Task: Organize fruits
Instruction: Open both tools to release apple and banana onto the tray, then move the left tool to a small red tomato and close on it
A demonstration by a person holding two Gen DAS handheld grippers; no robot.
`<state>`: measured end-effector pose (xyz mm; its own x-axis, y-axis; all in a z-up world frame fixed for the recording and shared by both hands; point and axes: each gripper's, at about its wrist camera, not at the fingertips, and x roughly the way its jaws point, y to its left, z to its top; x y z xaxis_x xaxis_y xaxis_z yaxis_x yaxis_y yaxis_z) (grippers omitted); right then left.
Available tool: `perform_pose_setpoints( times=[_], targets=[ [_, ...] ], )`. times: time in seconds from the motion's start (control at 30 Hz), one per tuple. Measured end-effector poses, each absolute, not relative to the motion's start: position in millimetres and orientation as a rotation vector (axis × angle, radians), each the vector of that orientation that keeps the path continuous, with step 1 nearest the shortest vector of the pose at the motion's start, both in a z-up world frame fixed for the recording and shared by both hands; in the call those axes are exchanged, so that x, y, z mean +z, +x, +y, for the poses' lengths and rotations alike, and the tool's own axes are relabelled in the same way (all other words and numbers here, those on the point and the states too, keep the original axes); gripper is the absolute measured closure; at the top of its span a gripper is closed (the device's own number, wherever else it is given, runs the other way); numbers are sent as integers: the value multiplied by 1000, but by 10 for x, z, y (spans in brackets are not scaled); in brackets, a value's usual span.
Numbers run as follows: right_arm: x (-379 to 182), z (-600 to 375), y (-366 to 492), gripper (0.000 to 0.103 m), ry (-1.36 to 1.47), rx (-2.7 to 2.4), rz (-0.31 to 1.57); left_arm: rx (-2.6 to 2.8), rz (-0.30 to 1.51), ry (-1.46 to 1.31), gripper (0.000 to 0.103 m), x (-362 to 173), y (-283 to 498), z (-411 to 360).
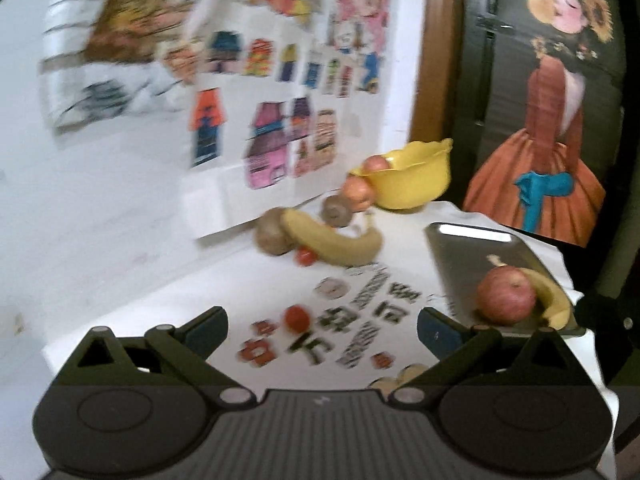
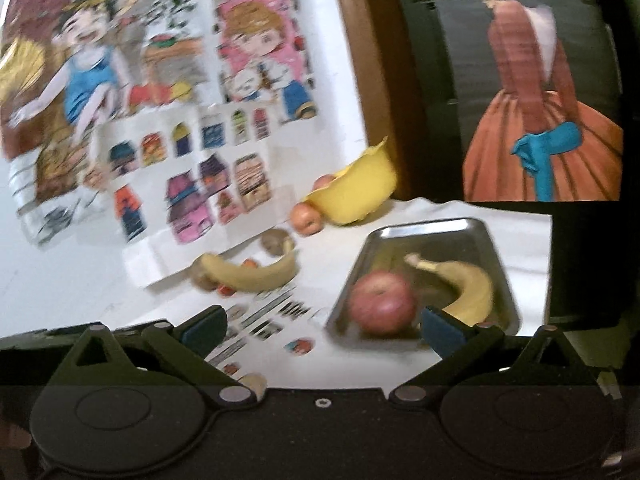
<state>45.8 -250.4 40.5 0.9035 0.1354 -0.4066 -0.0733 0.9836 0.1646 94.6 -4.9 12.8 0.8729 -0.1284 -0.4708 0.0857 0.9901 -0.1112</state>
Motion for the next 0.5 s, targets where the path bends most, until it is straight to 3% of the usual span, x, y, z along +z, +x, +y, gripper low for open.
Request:
perform_pose_setpoints(
  times=[0.5],
  targets=[
    [176,-1814,555,1,28,192,566,8,566,-145,0,-146,758,629]
  ],
)
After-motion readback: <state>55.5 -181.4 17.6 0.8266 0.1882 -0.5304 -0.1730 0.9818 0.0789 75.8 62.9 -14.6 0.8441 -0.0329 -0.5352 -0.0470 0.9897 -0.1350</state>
